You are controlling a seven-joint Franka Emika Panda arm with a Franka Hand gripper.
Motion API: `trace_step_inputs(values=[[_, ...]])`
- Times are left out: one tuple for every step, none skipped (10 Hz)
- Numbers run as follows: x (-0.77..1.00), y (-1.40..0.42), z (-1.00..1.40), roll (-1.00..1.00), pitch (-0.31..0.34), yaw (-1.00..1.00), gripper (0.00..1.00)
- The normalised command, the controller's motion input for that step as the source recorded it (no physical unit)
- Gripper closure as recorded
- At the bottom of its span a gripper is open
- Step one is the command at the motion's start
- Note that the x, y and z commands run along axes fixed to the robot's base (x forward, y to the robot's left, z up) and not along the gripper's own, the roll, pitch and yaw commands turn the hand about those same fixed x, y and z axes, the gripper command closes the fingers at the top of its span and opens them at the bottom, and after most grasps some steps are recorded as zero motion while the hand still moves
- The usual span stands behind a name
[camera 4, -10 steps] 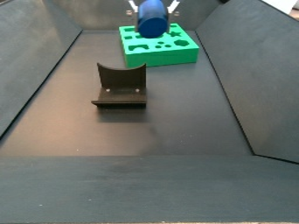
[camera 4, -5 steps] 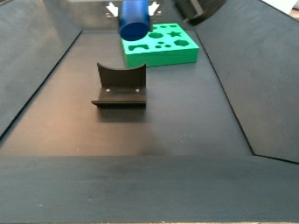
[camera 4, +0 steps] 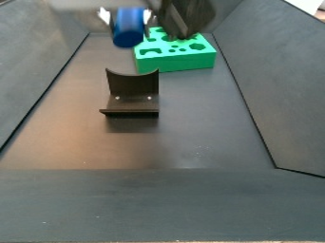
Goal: Pick up the oval object. Move up. Place the oval object on the fixture. Regrasp the oval object. Move to above the board. Insert the oval object.
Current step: Place the oval object on the fixture.
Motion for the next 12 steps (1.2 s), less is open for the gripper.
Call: trace_step_inputs(values=[[0.11,0.07,-1.0,-1.0,0.043,-0.1,1.0],[0.11,0.07,-1.0,-1.0,0.057,-0.11,1.0],[0.12,0.08,-1.0,-1.0,0.075,-0.12,1.0],[0.14,0.09,-1.0,-0.87,0.077,-0.12,1.0],[0.15,0.1,-1.0,-0.7,0.067,-0.12,1.0],[0.15,0.1,-1.0,-0.58,0.059,-0.12,1.0],[0.17,0.11,-1.0,-0.36,0.047,-0.12,1.0],[0.18,0.1,-1.0,-0.25,0.033,-0.11,1.0],[0.15,0.09,-0.81,-0.18,0.019,-0.11,1.0],[0.12,0.07,-0.55,-0.13,0.013,-0.1,1.0],[0.08,0.04,-0.5,-0.08,0.005,-0.09,1.0],[0.07,0.04,-0.5,-0.07,0.003,-0.08,1.0]])
